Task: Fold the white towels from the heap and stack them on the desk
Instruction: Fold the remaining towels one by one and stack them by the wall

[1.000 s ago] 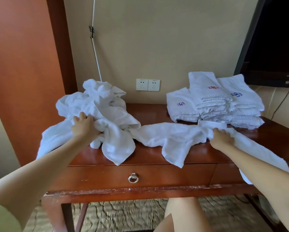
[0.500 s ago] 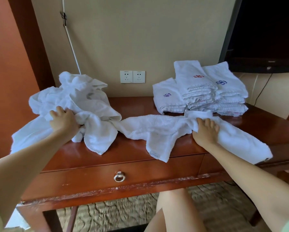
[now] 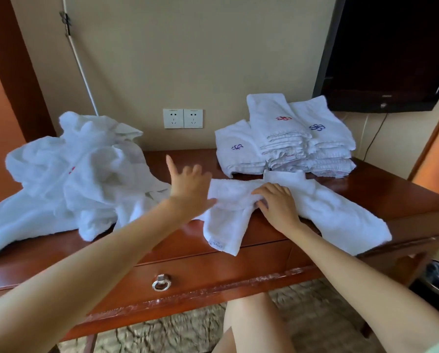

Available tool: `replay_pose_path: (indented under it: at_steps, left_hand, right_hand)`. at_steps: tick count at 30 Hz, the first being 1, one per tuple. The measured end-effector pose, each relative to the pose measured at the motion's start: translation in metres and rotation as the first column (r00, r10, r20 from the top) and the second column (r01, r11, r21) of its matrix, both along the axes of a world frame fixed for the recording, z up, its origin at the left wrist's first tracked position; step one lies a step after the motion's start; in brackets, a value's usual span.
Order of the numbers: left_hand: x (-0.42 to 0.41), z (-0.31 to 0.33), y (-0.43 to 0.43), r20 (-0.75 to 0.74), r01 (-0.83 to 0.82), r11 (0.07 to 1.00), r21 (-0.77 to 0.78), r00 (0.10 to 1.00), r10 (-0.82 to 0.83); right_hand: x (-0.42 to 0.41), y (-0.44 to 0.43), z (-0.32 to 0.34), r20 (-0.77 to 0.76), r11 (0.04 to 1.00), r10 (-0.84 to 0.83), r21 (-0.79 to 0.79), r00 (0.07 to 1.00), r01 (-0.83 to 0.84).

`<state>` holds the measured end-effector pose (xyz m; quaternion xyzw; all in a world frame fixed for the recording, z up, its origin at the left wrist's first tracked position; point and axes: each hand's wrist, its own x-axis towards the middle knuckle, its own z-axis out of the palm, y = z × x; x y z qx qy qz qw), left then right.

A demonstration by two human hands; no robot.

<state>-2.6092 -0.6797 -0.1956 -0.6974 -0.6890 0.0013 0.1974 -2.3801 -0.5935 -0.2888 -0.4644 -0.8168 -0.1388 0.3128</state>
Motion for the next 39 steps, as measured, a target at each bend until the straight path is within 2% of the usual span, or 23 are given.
replay_pose_path:
  at_steps: [2, 4, 8, 11, 15, 17, 19, 21, 22, 23, 24, 26, 27, 28, 30, 31, 33, 36, 39]
  left_hand:
    - [0.035, -0.027, 0.005, 0.231, 0.129, 0.981, -0.147, 0.969, -0.093]
    - [0.050, -0.056, 0.019, 0.361, 0.137, 0.961, -0.242, 0.932, -0.042]
    - [0.033, -0.066, 0.050, 0.573, 0.169, 0.950, -0.264, 0.820, 0.013]
    - [-0.006, -0.051, 0.063, 0.562, 0.193, 0.920, -0.342, 0.827, 0.036]
    - [-0.071, -0.037, 0.077, 0.428, 0.148, 0.894, -0.424, 0.902, 0.053]
    - [-0.086, -0.037, 0.080, 0.395, 0.097, 0.903, -0.418, 0.915, 0.085]
    - [-0.085, -0.040, 0.080, 0.352, 0.072, 0.912, -0.403, 0.933, 0.081]
    - [-0.073, -0.039, 0.076, 0.305, 0.079, 0.942, -0.327, 0.952, 0.027]
    - [-0.064, -0.036, 0.069, 0.278, 0.093, 0.957, -0.273, 0.960, -0.014]
    - [-0.054, -0.035, 0.061, 0.246, 0.138, 0.973, -0.185, 0.965, -0.090]
    - [-0.043, -0.035, 0.054, 0.207, 0.227, 0.971, -0.072, 0.956, -0.208]
    - [-0.019, -0.037, 0.039, 0.155, 0.511, 0.846, 0.153, 0.833, -0.531]
    - [-0.008, -0.040, 0.034, 0.185, 0.615, 0.770, 0.172, 0.747, -0.638]
    - [0.004, -0.042, 0.028, 0.218, 0.668, 0.736, 0.107, 0.707, -0.673]
    - [0.023, -0.051, 0.028, 0.212, 0.634, 0.768, -0.093, 0.766, -0.607]
    - [0.029, -0.057, 0.032, 0.202, 0.592, 0.796, -0.124, 0.801, -0.564]
    - [0.038, -0.065, 0.039, 0.250, 0.540, 0.838, -0.085, 0.825, -0.506]
    - [0.040, -0.074, 0.051, 0.254, 0.479, 0.875, -0.069, 0.857, -0.449]
    - [0.040, -0.075, 0.059, 0.265, 0.401, 0.914, -0.060, 0.889, -0.373]
  right_hand:
    - [0.001, -0.001, 0.004, -0.022, 0.999, -0.006, -0.038, 1.000, 0.005]
    - [-0.002, -0.002, 0.014, -0.045, 0.993, -0.034, -0.115, 0.998, 0.029]
    - [-0.002, 0.006, 0.034, 0.003, 0.946, -0.068, -0.317, 0.998, 0.066]
    - [0.013, 0.022, 0.044, -0.154, 0.863, -0.084, -0.504, 0.984, -0.005]
    - [0.039, 0.037, 0.058, -0.340, 0.826, -0.171, -0.561, 0.925, -0.053]
    - [0.041, 0.040, 0.055, -0.285, 0.795, -0.226, -0.607, 0.931, 0.006]
    - [0.036, 0.038, 0.048, -0.166, 0.760, -0.241, -0.645, 0.956, 0.079]
    - [0.033, 0.036, 0.040, -0.168, 0.768, -0.216, -0.637, 0.962, 0.061]
    - [0.033, 0.033, 0.038, -0.189, 0.813, -0.196, -0.580, 0.962, 0.051]
    - [0.033, 0.029, 0.036, -0.201, 0.890, -0.173, -0.451, 0.964, 0.066]
    - [0.035, 0.025, 0.033, -0.192, 0.962, -0.149, -0.256, 0.970, 0.098]
    - [0.038, 0.015, 0.026, -0.085, 0.984, -0.119, 0.123, 0.989, 0.129]
    - [0.039, 0.008, 0.021, -0.012, 0.969, -0.113, 0.220, 0.994, 0.113]
    - [0.039, 0.002, 0.016, 0.050, 0.962, -0.102, 0.258, 0.994, 0.086]
    - [0.039, -0.011, 0.009, 0.067, 0.972, -0.095, 0.223, 0.993, 0.078]
    - [0.040, -0.016, 0.008, 0.037, 0.978, -0.108, 0.185, 0.993, 0.100]
    - [0.046, -0.022, 0.007, -0.003, 0.983, -0.129, 0.132, 0.992, 0.128]
    - [0.065, -0.029, 0.003, 0.083, 0.996, -0.071, 0.063, 0.994, 0.066]
    - [0.095, -0.030, 0.002, 0.126, 0.987, -0.065, -0.137, 0.990, 0.082]
